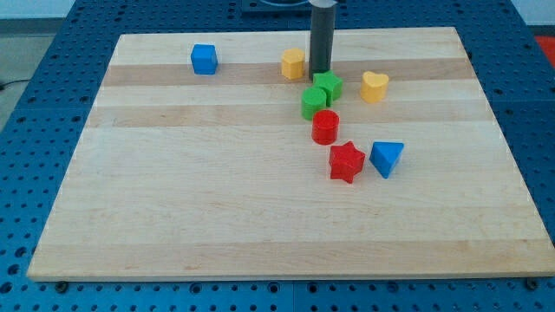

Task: Place the yellow hexagon to the right side of the green star

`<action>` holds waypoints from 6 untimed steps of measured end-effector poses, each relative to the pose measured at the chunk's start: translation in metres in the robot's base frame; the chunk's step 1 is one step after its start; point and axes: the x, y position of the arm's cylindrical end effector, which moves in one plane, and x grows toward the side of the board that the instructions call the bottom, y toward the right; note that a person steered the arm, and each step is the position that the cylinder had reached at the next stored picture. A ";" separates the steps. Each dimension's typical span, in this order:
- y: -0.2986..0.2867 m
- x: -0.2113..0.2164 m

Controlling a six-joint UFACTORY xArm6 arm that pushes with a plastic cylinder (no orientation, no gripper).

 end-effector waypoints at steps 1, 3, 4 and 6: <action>0.017 -0.040; -0.079 -0.074; -0.018 -0.033; 0.017 -0.041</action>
